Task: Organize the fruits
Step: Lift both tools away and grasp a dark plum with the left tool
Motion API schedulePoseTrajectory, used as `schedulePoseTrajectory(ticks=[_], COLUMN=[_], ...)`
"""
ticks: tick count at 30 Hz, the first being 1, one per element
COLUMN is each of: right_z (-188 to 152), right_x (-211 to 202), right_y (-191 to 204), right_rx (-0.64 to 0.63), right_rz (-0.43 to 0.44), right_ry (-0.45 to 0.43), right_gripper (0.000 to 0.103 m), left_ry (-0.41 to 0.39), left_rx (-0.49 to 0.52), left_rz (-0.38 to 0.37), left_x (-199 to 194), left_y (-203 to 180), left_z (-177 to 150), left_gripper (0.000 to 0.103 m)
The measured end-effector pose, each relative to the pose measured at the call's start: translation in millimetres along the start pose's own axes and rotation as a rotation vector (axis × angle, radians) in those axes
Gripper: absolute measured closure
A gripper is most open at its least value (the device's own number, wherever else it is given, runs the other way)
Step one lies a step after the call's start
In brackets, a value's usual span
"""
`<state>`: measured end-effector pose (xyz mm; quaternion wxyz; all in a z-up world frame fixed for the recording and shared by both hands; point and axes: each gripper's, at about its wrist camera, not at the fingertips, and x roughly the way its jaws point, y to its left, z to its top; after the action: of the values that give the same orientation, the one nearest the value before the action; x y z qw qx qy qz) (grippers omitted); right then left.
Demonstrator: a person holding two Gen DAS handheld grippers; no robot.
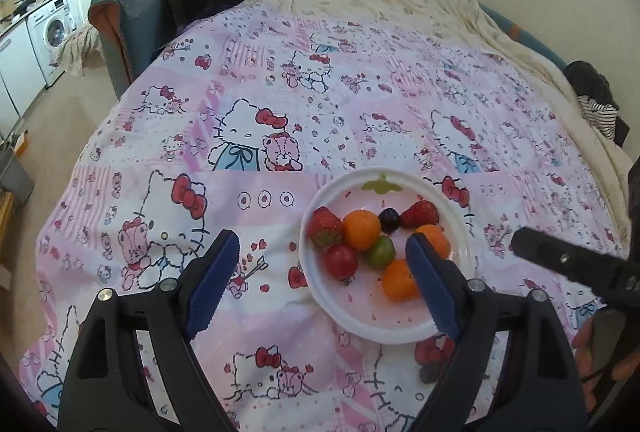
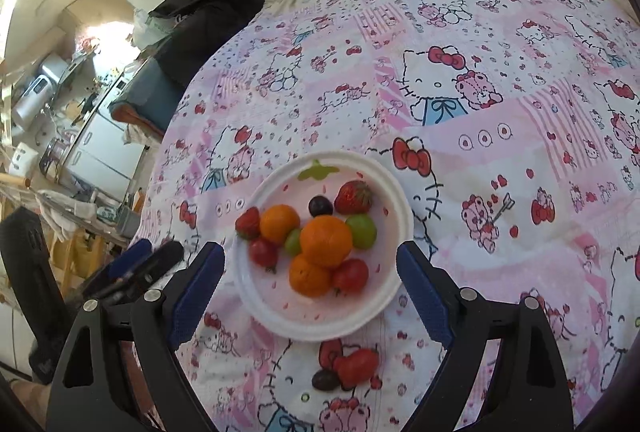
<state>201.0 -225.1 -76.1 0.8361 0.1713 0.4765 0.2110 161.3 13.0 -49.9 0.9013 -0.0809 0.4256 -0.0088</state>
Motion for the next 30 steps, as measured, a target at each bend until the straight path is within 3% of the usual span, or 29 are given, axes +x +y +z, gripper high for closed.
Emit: schedulePoseTrajectory(ticks=[5,14,20,23,26,28,30], right_z=[-13.5,-35.8,-47.1,-47.0,-46.9,-46.8,-46.9], right_x=[-13.9,-44.4,-50.3,-52.4,-54.1,-54.4,-54.2], right_y=[3.8,-2.1,-18.0,-28.4,-34.4,-36.8,-42.5], right_rx=[-0.025,0.034,0.127,0.173,0.191,0.182,0.187], right_rz=[-0.028,-0.015,-0.021,-0.022,-0.007,-0.020,-0.030], right_ry=[-0.015,-0.050,-0.043,-0.045,-0.046,-0.048,-0.045], right_gripper=[0.013,0.013,0.013,0.013,0.013,0.013,0.013], left_ry=[-0.024,0.013,0.132,0.229,0.304,0.346,0.370], left_rx=[0.023,-0.010,0.077,0.164,0.229,0.268,0.292], left_rz=[0.006,0.019,-0.011,-0.073,-0.120,-0.135,-0.158], left_x=[-20.2,-30.7,-9.3,10.3,28.9,42.2,49.5], left_y=[3.2,9.2,-10.9,-35.9,-58.3,-72.8,-84.3], left_z=[-8.0,-28.5,-50.0,-67.4,-82.9,-91.7,-97.5], left_gripper=[0.020,0.020,0.020,0.020,0.028,0.046,0.046])
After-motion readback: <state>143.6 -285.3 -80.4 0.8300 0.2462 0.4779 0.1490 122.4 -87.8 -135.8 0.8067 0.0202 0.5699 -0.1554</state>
